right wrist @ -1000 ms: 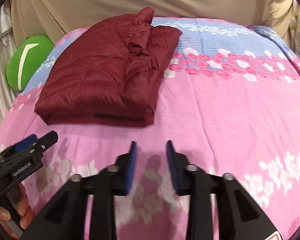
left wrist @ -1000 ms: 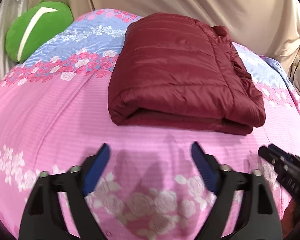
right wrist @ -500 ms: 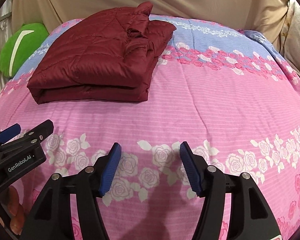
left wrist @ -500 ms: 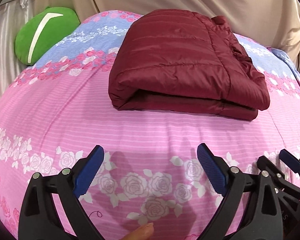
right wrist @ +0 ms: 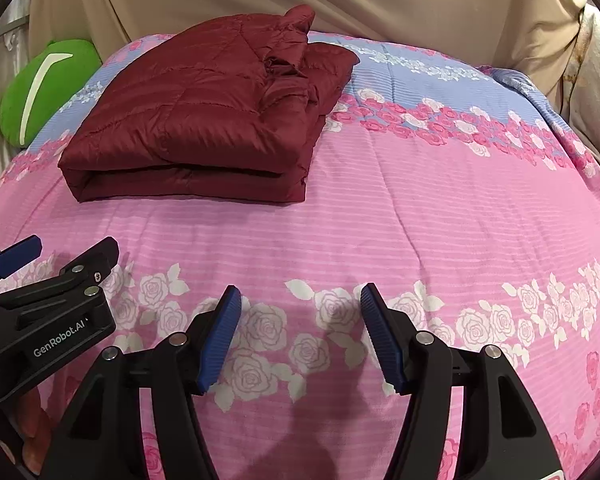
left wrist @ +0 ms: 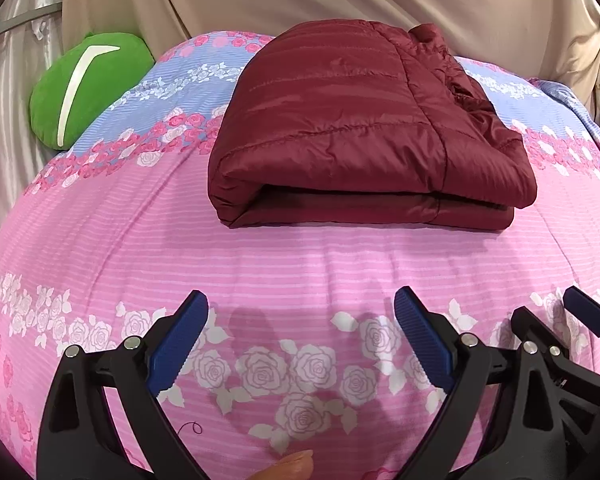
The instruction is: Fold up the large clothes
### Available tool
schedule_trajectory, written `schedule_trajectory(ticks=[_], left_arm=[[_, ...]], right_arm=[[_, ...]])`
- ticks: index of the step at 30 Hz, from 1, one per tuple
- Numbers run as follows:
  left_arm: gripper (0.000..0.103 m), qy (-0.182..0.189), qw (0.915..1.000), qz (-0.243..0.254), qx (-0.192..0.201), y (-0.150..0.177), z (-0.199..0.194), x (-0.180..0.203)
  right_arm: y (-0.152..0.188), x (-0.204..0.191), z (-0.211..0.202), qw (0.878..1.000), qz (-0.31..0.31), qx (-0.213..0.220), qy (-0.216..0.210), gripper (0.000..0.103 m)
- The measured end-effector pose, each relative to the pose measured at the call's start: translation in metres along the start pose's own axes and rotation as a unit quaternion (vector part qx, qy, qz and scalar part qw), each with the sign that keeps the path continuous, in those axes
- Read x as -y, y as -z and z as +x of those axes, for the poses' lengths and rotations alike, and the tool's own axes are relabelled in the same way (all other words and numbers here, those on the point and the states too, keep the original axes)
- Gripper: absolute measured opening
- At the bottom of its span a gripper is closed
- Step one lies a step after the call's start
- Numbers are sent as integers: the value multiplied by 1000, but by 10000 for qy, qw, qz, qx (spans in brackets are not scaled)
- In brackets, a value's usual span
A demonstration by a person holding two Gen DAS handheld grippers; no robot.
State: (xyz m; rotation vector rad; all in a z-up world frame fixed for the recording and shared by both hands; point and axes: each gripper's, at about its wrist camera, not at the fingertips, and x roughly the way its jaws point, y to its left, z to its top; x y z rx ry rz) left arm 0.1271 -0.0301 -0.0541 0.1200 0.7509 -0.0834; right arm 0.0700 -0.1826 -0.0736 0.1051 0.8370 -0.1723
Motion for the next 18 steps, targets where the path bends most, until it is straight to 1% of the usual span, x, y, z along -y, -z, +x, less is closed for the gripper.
schedule_trajectory(ticks=[18], left_arm=[[92, -15, 10000, 11, -1, 0, 0, 2]], right_arm=[[1, -2, -1, 10000, -19, 5, 43, 61]])
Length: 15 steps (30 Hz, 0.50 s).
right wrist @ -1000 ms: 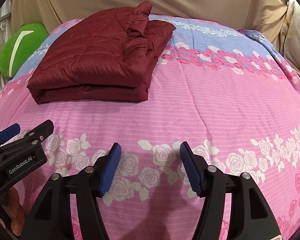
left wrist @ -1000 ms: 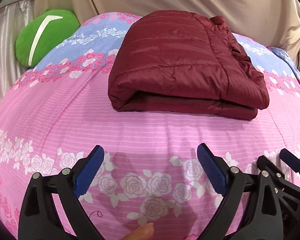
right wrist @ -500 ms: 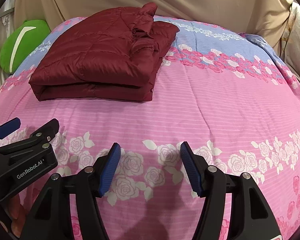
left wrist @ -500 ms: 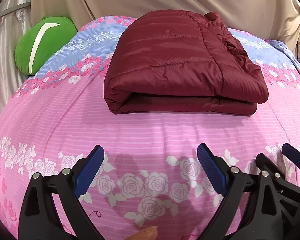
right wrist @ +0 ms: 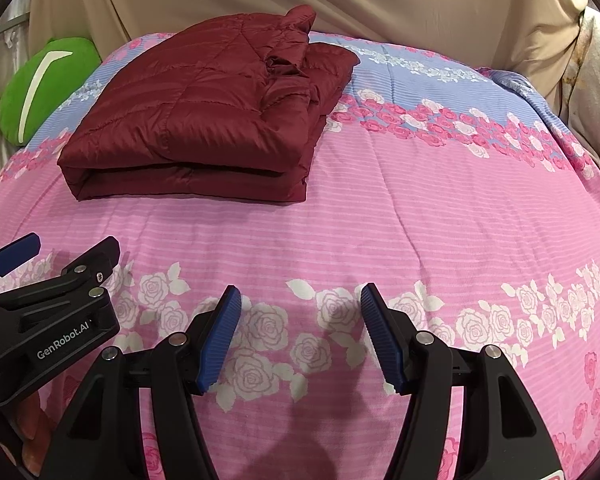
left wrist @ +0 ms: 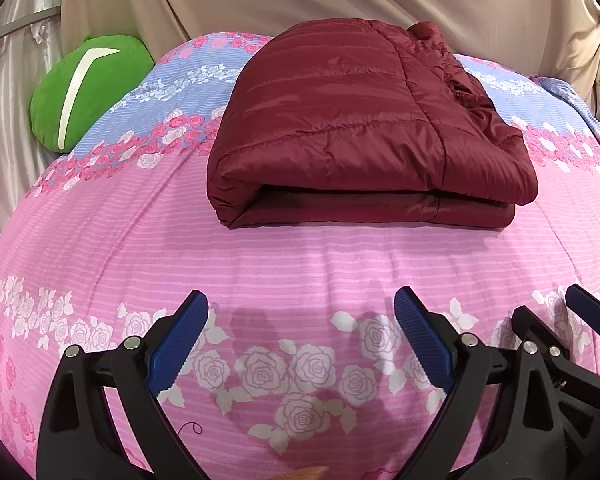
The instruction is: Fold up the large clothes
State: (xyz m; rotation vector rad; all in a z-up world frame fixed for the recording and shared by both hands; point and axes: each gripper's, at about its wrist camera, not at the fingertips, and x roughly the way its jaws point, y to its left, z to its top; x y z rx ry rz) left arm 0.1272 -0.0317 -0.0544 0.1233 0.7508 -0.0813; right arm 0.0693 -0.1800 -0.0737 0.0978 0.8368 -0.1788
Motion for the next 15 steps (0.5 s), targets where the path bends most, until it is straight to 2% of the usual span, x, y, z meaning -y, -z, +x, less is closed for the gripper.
schedule_trajectory(ticks=[15], left_arm=[[92, -38, 10000, 55, 19, 1, -1, 1]], right_arm=[[0, -2, -1, 10000, 10, 1, 14, 61]])
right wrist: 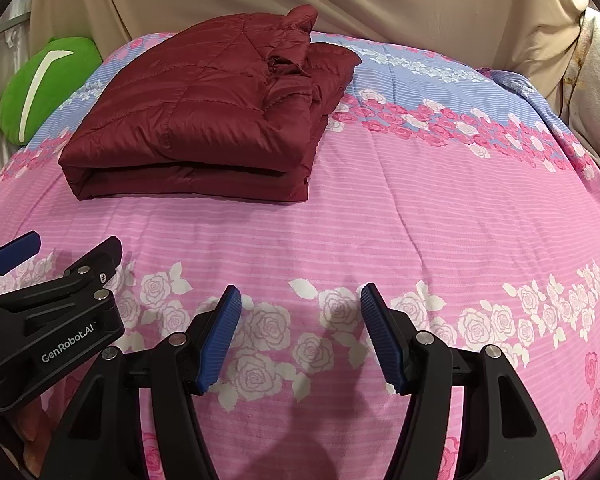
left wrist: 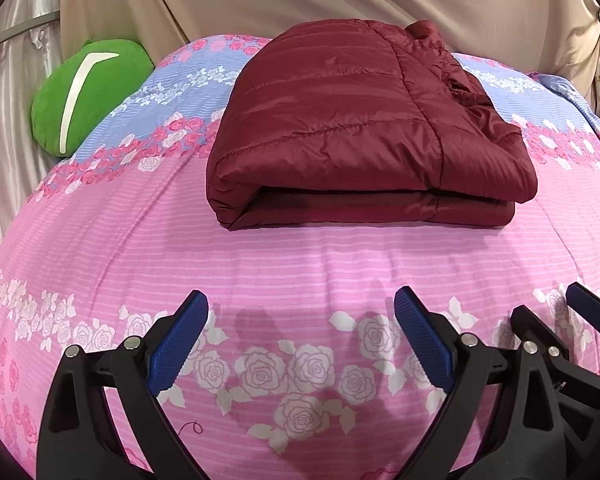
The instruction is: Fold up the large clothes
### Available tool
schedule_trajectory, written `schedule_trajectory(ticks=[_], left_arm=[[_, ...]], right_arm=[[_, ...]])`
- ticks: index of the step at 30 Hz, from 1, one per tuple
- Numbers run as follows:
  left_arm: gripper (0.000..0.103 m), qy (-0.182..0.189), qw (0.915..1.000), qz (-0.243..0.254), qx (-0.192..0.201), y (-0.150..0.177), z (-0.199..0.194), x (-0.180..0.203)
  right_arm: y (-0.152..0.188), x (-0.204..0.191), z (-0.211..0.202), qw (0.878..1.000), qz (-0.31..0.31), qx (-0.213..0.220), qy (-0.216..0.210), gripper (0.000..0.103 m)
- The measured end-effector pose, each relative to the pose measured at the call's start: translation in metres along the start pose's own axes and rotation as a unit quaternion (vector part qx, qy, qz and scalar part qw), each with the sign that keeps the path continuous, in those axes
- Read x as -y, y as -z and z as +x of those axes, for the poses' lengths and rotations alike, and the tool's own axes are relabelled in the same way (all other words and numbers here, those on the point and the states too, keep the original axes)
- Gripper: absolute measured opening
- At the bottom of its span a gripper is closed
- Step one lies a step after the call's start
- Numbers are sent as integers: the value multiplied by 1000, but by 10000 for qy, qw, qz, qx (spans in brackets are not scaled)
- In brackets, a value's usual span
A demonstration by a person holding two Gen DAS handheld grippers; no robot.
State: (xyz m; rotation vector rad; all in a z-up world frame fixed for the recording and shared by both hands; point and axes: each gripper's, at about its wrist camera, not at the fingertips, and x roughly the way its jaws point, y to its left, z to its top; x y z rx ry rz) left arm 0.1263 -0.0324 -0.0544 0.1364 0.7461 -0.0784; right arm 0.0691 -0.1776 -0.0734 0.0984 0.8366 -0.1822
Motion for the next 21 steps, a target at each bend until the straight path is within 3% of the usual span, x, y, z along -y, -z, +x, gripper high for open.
schedule_trajectory(ticks=[21], left_arm=[[89, -51, 9999, 139, 10, 2, 1, 3]], right_arm=[[-1, 1, 1, 10000, -15, 5, -12, 61]])
